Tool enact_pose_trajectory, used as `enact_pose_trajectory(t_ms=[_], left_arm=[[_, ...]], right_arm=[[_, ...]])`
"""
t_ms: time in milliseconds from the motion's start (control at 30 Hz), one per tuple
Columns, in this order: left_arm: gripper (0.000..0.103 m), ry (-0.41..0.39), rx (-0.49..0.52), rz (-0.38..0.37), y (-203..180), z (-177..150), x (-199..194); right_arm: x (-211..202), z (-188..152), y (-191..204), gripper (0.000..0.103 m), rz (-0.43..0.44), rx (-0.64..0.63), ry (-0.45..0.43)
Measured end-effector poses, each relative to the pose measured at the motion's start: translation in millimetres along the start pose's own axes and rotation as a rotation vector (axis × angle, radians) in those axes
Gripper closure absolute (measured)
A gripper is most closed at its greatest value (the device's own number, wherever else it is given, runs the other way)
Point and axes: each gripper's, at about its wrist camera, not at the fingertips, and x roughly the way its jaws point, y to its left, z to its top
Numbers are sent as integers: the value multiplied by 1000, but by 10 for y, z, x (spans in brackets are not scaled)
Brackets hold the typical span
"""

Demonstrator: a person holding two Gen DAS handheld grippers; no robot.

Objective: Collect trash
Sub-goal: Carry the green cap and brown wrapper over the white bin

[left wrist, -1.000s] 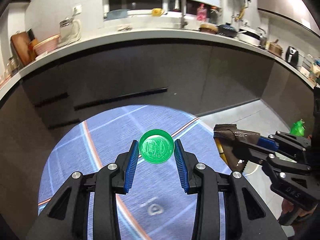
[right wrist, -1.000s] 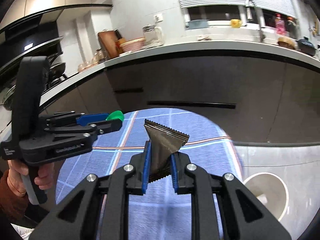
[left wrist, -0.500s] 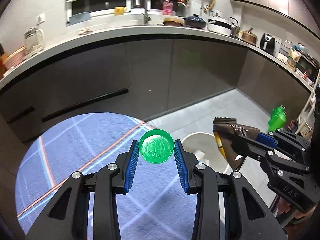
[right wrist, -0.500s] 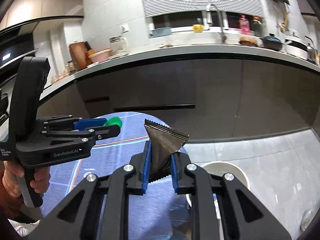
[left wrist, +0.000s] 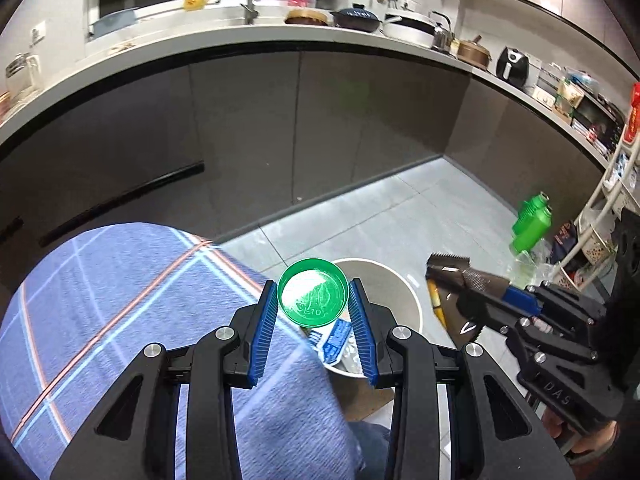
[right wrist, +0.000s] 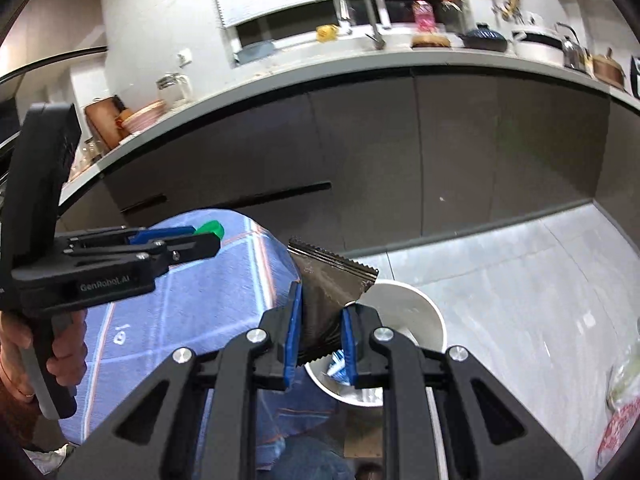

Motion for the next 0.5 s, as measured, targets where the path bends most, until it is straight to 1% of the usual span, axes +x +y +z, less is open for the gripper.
enact_pose_trajectory(t_ms=[333, 500], left_arm=[[69, 82, 38, -35, -213, 23, 666], [69, 108, 44, -33, -266, 38, 945]], right_arm=[[388, -294, -453, 83, -32, 88, 94], [632, -374, -626, 83, -30, 109, 132]])
